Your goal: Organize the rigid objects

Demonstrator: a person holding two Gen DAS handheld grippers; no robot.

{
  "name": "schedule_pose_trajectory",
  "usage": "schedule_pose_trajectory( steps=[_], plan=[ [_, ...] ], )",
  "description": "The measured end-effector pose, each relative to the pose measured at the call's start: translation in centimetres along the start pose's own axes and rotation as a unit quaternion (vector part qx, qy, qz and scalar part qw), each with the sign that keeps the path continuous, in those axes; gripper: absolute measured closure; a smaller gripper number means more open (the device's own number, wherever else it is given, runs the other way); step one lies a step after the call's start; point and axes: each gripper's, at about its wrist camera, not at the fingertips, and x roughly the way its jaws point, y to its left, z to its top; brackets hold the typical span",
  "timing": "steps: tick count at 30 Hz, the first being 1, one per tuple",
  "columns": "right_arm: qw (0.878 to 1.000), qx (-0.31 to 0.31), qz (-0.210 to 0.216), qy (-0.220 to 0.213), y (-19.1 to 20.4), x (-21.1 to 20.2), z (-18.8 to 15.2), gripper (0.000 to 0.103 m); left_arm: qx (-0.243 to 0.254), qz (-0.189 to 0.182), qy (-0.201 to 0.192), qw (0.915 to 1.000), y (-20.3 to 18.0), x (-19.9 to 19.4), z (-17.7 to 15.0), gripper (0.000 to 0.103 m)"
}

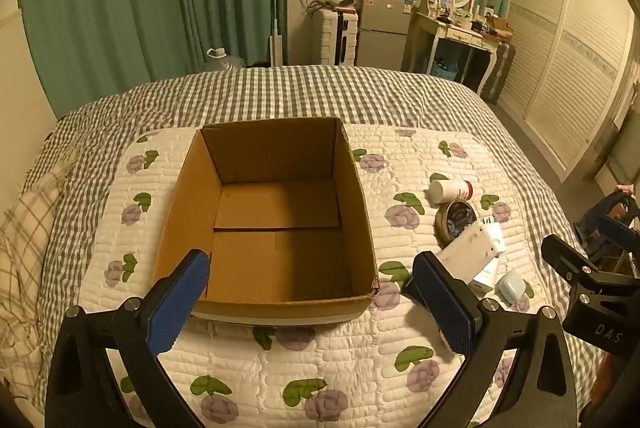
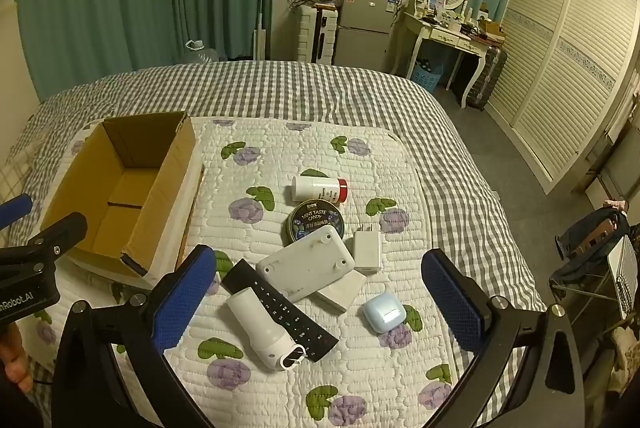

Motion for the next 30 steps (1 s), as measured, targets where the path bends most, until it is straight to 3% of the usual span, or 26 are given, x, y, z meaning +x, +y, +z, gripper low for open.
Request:
schedule_pose_trajectory(
  steps=[30],
  plan=[
    [1.0, 0.001, 0.001, 0.001, 0.04, 0.25, -0.04, 0.0, 0.004, 0.006, 0.006, 1.0, -0.08, 0.28, -0.02, 0.0]
  ],
)
